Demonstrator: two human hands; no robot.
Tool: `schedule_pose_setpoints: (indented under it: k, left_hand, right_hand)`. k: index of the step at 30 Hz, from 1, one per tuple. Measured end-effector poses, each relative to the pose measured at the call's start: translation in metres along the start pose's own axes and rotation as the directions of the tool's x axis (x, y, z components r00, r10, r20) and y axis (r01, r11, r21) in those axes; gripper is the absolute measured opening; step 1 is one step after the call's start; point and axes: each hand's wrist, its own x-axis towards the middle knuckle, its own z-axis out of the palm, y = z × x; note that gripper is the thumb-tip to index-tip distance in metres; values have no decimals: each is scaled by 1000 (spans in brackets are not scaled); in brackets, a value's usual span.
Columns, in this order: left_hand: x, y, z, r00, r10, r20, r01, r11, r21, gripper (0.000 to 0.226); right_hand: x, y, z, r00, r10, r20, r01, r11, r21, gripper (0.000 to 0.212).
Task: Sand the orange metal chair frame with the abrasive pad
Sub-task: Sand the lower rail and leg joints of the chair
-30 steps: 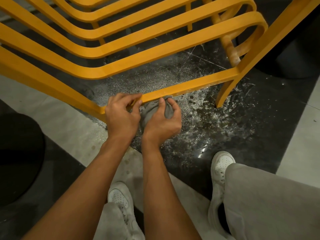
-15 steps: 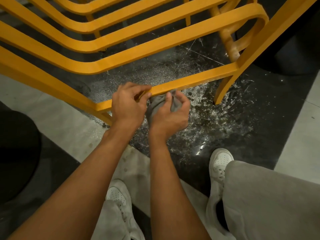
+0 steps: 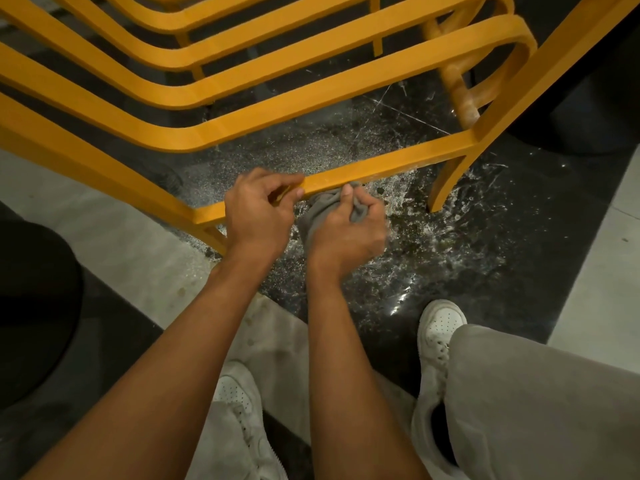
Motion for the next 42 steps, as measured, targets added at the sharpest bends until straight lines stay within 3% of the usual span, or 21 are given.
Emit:
schedule_pose_setpoints:
  k: [4, 10, 16, 23, 29, 34, 39, 42]
  left_hand:
    - [0, -1, 0, 1000, -19, 11, 19, 1000, -22, 24]
    - [2, 1, -1, 999, -42, 17, 42, 999, -28, 23]
    - [2, 3, -3, 998, -57, 23, 58, 998, -36, 22]
    - [3, 5, -3, 996, -88, 24, 89, 995, -42, 23]
    - [0, 3, -1, 998, -64, 10, 64, 998, -14, 22]
    - [2, 7, -3, 996, -83, 21, 83, 996, -24, 23]
    - [0, 7, -2, 997, -79, 16, 79, 997, -10, 22]
    - [2, 9, -4, 993, -116, 34, 117, 993, -5, 22]
  right_hand:
    - [-9, 2, -3, 998, -13, 61, 14, 1000, -15, 5]
    - [11, -5, -4, 1000, 3, -17, -3, 1000, 15, 5]
    - [-20, 5, -4, 987, 22, 157, -17, 999, -35, 8]
    - [40, -6, -11, 998, 68, -5, -68, 998, 15, 8]
    - [15, 0, -8, 997, 3, 73, 1, 998, -60, 8]
    - [33, -3, -10, 999, -50, -18, 50, 998, -33, 7]
    - [25, -5, -13, 990, -136, 28, 139, 983, -118, 5]
    - [44, -9, -14, 992, -125, -22, 122, 988, -98, 5]
